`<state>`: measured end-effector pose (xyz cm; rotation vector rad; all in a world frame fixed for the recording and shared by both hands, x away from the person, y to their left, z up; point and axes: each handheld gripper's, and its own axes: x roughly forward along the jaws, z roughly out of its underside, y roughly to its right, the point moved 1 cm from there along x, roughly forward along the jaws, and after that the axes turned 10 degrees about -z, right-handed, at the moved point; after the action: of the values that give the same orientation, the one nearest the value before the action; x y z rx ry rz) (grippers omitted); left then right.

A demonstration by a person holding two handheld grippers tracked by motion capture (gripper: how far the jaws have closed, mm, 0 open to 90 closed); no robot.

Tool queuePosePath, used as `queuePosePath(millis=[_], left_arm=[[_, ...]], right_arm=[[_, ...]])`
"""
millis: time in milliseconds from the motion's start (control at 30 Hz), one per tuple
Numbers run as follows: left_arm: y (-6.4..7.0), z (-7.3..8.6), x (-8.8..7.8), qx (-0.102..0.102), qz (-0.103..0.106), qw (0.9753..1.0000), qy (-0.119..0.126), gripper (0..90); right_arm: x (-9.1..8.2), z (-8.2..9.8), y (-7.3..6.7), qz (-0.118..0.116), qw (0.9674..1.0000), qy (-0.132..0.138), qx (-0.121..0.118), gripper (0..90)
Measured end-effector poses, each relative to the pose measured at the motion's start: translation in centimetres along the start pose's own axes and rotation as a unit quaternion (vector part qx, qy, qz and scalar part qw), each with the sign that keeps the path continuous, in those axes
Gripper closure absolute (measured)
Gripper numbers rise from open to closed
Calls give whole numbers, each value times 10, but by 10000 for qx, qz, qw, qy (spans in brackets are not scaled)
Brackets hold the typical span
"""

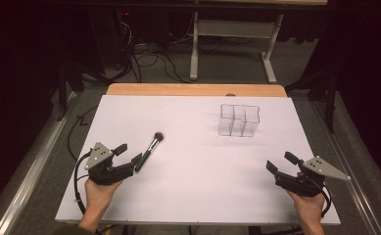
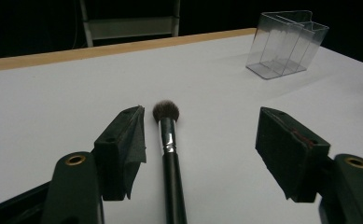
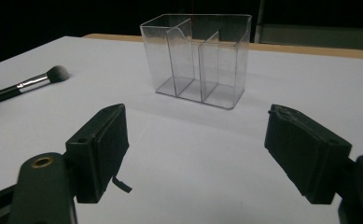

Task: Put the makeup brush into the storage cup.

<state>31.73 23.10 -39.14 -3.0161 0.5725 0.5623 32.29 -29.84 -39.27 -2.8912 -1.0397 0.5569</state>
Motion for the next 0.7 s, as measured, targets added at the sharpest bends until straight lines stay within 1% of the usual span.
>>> queuePosePath(millis=[133, 233, 300, 367, 433, 600, 700], left_arm=[[2, -1, 1, 49, 13, 10000, 13, 331], [2, 0, 0, 110, -24, 9999, -14, 332], [1, 0, 0, 92, -9, 10000, -2, 331], [2, 0, 0, 92, 3, 10000, 15, 331], [2, -1, 0, 114, 11, 9999, 12, 332], [3, 0, 0, 139, 25, 9999, -3, 332], [3, -1, -2, 92, 31, 9999, 41, 331]], right_arm=[[0, 1, 0, 24, 10000, -55, -6, 237], [1, 1, 1, 29, 10000, -12, 49, 238], [3, 1, 0, 20, 10000, -60, 34, 238], [3, 1, -1, 18, 9999, -102, -33, 240], [2, 1, -1, 39, 9999, -89, -41, 243], [0, 1, 0, 45, 10000, -33, 61, 243], [1, 2, -1, 40, 10000, -69, 14, 244]])
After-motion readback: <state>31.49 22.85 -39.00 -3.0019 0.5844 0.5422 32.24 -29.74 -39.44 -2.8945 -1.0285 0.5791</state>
